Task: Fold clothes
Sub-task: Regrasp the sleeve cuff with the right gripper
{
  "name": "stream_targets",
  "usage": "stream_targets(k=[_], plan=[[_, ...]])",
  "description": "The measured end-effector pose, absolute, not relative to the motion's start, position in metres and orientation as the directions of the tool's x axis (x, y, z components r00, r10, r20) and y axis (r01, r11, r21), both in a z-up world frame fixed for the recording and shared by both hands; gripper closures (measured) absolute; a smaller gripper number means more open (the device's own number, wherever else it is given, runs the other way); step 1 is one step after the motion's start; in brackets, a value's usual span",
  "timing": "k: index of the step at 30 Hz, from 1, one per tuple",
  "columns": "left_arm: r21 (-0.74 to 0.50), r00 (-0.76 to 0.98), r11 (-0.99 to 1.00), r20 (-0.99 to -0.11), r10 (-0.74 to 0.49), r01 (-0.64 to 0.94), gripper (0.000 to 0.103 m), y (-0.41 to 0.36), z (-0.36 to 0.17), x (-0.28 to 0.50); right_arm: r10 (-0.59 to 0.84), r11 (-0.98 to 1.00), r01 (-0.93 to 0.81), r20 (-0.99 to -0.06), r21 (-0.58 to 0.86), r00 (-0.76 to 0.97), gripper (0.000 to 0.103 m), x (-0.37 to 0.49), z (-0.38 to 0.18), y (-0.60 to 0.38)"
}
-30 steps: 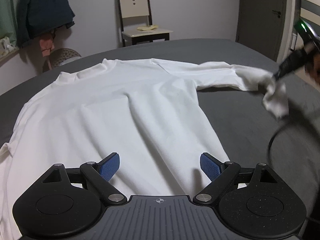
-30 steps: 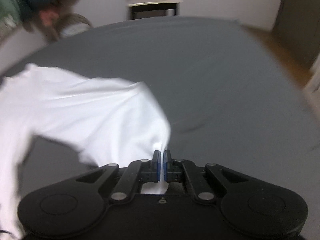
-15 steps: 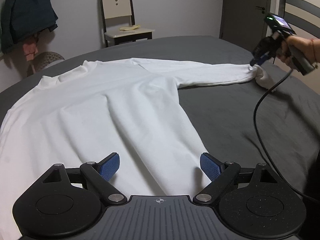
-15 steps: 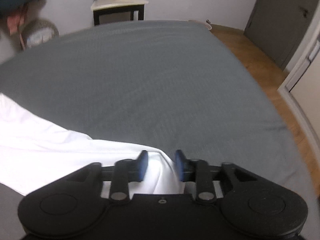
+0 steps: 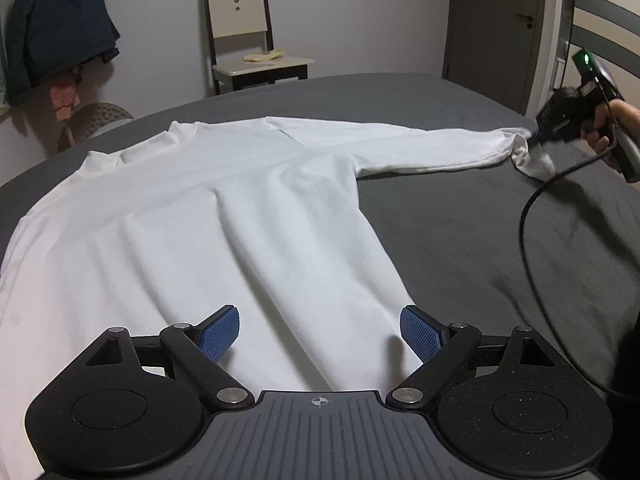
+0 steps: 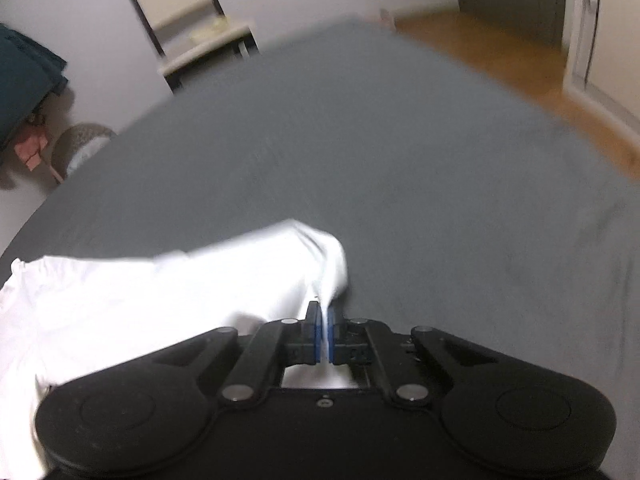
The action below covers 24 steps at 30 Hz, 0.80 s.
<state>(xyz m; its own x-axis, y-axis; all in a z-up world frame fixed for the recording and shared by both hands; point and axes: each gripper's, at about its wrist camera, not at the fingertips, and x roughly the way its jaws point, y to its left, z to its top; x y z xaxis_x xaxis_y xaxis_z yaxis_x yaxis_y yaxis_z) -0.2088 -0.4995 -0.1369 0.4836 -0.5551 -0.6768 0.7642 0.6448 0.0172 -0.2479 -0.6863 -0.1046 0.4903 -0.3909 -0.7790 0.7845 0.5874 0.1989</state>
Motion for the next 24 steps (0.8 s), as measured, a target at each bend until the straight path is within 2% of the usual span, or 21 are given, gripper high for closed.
stream_targets(k=[2, 4, 6, 8, 11, 13, 17, 19, 24], plan=[[0.018, 0.491, 0.652, -0.674, -0.552, 0.758, 0.015, -0.498, -0.136, -0.209, -0.446, 0.722, 0.688, -0.71, 0.074, 0.545, 0.099, -0.231, -0.087, -0.656], [0.019, 0.495, 0.656, -0.672, -0.55, 0.755, 0.015, -0.497, -0.136, -0.207, -0.407, 0.853, 0.52, -0.687, -0.05, 0.602, 0.098, -0.219, -0.08, -0.62], [0.02, 0.499, 0.659, -0.671, -0.549, 0.752, 0.015, -0.497, -0.136, -0.206, -0.31, 0.933, 0.342, -0.743, -0.116, 0.593, 0.089, -0.212, -0.09, -0.588], [0.019, 0.499, 0.659, -0.67, -0.55, 0.752, 0.015, -0.497, -0.136, -0.206, -0.285, 0.953, 0.249, -0.783, -0.171, 0.552, 0.079, -0.214, -0.105, -0.565], [0.017, 0.498, 0.658, -0.667, -0.553, 0.753, 0.015, -0.497, -0.135, -0.206, -0.269, 0.963, 0.168, -0.797, -0.21, 0.541, 0.077, -0.231, -0.118, -0.547], [0.016, 0.498, 0.657, -0.666, -0.555, 0.753, 0.015, -0.497, -0.134, -0.206, -0.297, 0.954, 0.203, -0.779, -0.22, 0.552, 0.077, -0.241, -0.118, -0.547], [0.013, 0.494, 0.654, -0.667, -0.558, 0.756, 0.015, -0.497, -0.135, -0.207, -0.367, 0.927, 0.307, -0.694, -0.216, 0.62, 0.068, -0.236, -0.104, -0.562], [0.018, 0.493, 0.651, -0.67, -0.556, 0.759, 0.015, -0.498, -0.136, -0.208, -0.346, 0.93, 0.326, -0.692, -0.168, 0.633, 0.067, -0.235, -0.101, -0.569], [0.019, 0.496, 0.653, -0.668, -0.555, 0.757, 0.015, -0.498, -0.135, -0.209, -0.372, 0.908, 0.387, -0.739, -0.163, 0.561, 0.066, -0.233, -0.117, -0.58]])
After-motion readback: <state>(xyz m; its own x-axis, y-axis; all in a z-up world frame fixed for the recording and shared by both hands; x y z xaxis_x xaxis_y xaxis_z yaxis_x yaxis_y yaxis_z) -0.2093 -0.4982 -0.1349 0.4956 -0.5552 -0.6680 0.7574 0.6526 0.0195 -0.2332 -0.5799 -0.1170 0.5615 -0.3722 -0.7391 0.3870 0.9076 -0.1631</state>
